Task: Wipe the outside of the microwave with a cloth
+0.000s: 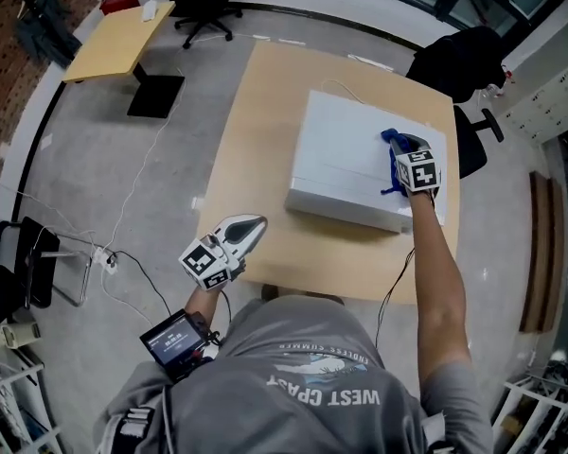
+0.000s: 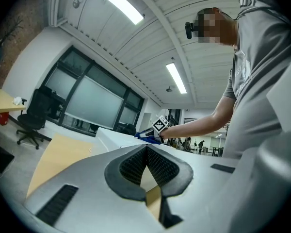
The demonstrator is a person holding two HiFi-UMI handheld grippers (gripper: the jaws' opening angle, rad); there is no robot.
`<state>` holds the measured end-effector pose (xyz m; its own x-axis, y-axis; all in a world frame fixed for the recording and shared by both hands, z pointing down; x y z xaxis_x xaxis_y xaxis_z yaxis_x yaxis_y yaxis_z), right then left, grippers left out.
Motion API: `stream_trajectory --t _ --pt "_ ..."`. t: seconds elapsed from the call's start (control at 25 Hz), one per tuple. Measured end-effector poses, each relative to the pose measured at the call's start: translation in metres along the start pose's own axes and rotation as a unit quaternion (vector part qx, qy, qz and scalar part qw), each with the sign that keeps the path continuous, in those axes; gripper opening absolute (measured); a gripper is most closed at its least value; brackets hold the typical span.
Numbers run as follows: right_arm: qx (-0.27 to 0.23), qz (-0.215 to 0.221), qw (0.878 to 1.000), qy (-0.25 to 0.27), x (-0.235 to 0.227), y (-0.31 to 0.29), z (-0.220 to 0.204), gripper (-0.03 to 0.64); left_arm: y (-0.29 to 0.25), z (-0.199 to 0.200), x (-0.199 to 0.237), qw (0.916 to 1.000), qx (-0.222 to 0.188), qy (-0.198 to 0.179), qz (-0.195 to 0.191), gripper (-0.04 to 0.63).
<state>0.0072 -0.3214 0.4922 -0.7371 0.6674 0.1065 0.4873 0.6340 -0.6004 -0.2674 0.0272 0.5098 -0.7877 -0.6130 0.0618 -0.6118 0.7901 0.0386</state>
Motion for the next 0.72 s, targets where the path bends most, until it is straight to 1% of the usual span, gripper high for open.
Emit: stream_trajectory --t 0.2,0.32,0.44,0.72 --pt "-0.008 0.057 0.998 0.031 0.073 -0.038 0.04 0.069 0.018 -0.004 0.012 0.9998 -0.008 0.001 0.02 0.023" --pt "-0.013 0.086 0.995 0.046 0.113 -0.053 0.056 0.069 0.029 -0.004 0.017 0.9992 -0.006 0.011 0.039 0.023" --pt "-0.014 0.106 0.992 0.059 0.143 -0.064 0.069 0.07 0.036 -0.004 0.02 0.9986 -0.007 0.013 0.051 0.023" --pt "-0.02 0.139 0.987 0.081 0.196 -0.08 0.085 0.069 0.047 -0.008 0.025 0.9983 -0.012 0.01 0.057 0.022"
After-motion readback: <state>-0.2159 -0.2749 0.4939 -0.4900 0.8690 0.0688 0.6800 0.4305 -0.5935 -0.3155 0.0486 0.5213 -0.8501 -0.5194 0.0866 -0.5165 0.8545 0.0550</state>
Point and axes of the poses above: the fingertips, and each gripper's own axes: y backward along the fingers, x to its left, z out of its top, the point moved 5 cm from there along y, backward along the fingers, and after that the axes turned 13 degrees about -y, right-handed, at the moved point
